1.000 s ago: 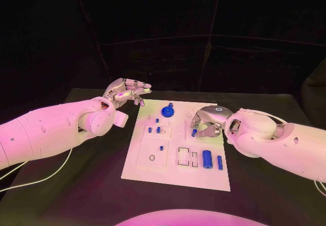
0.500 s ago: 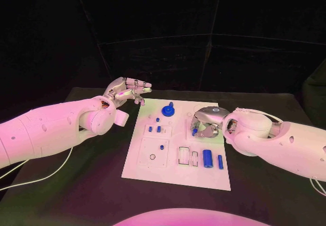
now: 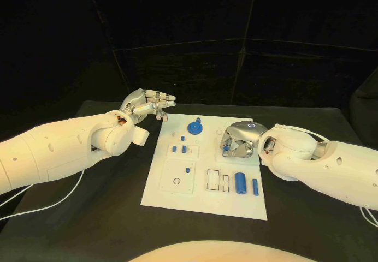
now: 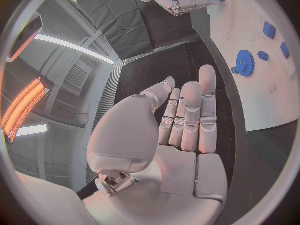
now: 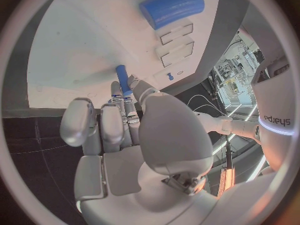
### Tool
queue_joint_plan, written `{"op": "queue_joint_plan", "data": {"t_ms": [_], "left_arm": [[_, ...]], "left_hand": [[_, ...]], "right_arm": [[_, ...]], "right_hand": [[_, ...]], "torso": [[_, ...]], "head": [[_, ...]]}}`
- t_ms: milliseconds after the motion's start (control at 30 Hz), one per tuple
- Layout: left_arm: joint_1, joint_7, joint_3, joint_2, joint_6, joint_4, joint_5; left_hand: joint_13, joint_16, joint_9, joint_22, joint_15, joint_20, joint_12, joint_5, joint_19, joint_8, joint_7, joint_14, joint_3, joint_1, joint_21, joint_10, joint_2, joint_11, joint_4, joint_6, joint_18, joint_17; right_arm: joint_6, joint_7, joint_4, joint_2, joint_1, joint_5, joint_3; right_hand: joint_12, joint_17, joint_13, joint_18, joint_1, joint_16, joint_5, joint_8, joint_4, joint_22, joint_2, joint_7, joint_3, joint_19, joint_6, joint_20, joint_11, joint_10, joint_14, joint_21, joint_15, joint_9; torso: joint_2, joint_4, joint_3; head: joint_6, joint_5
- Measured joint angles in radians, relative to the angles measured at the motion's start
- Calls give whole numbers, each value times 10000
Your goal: Assemble the parts on the task board
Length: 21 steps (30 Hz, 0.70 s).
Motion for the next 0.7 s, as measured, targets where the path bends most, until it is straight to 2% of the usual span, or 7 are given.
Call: {"op": "queue_joint_plan", "data": {"t_ms": [233,433,567,700], "left_arm": [[0,-7,0,-6,1,-27,0],[0,-10,-1,9,1,-41,1],[0,-12,-1,34,1,-43,1],[0,-12,-1,74,1,-73,1]], "left_hand": [[0,0,0,0,0,0,0,0,0,0,0,0,0,0,0,0,0,0,0,0,0,0],[0,0,0,1,1,0,0,0,0,0,0,0,0,0,0,0,0,0,0,0,0,1],[0,-40,0,-8,1,0,42,0,0,0,0,1,0,0,0,0,0,0,0,0,0,-18],[0,-40,0,-8,1,0,43,0,0,0,0,1,0,0,0,0,0,0,0,0,0,-19]], "right_arm": [[-535,27,706,-421,17,591,15],[-907,228,1297,-381,21,1067,19],[-1099,465,1434,104,22,1314,20],[-1189,726,1280,765,13,1445,13]], "right_hand": [[-125,0,-8,0,27,8,-10,-2,-92,16,25,16,229,37,16,-37,21,19,0,41,0,32],[-262,6,-8,-1,90,56,218,-6,-197,28,-49,25,473,36,26,-37,36,75,0,41,0,15],[-305,6,4,0,40,56,288,-14,-215,28,-161,26,568,36,26,-37,19,92,0,41,1,15],[-373,2,5,-1,51,56,299,-70,-235,27,-192,27,667,36,30,-37,19,92,0,41,1,-4]], "torso": [[-13,10,-11],[-12,10,-10],[-11,13,-12],[-7,19,-26]], "head": [[35,15],[56,44],[34,99],[9,157]]}}
